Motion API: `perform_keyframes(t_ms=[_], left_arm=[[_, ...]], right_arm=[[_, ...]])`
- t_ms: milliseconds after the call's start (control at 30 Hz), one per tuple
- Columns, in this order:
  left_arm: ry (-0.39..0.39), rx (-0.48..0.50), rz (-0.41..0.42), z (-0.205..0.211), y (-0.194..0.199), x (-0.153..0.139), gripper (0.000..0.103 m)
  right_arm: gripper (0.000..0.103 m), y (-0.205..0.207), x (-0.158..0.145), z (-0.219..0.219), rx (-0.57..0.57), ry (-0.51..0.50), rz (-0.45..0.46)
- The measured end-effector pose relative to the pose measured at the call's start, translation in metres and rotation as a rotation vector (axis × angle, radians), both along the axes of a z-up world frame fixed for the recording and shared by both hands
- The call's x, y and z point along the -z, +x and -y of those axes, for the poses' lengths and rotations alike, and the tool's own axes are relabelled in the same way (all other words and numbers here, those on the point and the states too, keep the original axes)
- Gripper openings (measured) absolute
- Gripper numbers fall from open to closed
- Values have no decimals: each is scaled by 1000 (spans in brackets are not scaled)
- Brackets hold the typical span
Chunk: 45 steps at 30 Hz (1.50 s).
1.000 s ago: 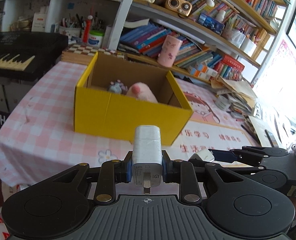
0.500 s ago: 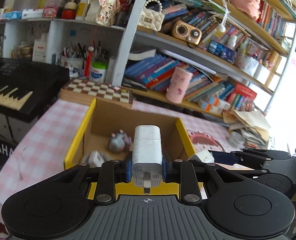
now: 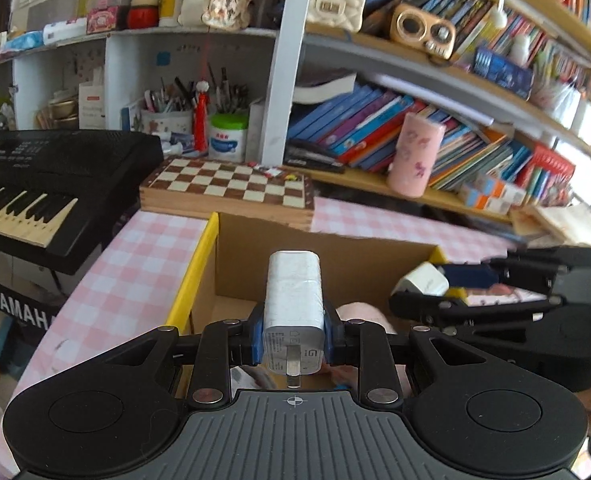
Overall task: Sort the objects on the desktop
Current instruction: 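Lower the large charger into the yellow box while the right tool lowers the cube, then open the left tool on the charger while the right tool releases the cube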
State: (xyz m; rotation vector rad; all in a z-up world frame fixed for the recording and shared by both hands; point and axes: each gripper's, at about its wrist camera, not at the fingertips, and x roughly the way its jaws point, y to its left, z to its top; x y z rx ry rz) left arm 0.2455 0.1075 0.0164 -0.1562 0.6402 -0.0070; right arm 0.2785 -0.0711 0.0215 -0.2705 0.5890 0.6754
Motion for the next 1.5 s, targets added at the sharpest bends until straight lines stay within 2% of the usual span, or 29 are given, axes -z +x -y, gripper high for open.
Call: perform_keyframes(t_ms=[200, 267, 533, 867, 1067, 1100, 1133, 1200, 1367, 1500], left_arm=[[88, 30, -58, 6, 28, 14, 25], [90, 30, -83, 4, 37, 19, 25], [117, 27, -162, 5, 63, 38, 25], [110, 28, -211, 1, 72, 45, 25], [128, 31, -150, 4, 66, 38, 32], [125, 26, -136, 4, 64, 35, 37], [123, 20, -123, 4, 62, 32, 40], [119, 9, -87, 3, 57, 25, 54], [123, 12, -13, 2, 39, 6, 57], [120, 10, 50, 1, 16, -12, 65]], right_arm=[[40, 32, 11, -30, -108, -92, 30], [40, 42, 18, -41, -141, -153, 51], [40, 67, 51, -71, -304, -362, 25], [41, 69, 63, -84, -376, -428, 15], [43, 67, 62, -84, -386, -429, 32], [50, 66, 62, -83, -386, -426, 46], [52, 64, 61, -82, -381, -423, 62], [56, 61, 58, -79, -375, -403, 88], [57, 48, 43, -68, -323, -349, 120], [60, 29, 27, -54, -256, -309, 155]])
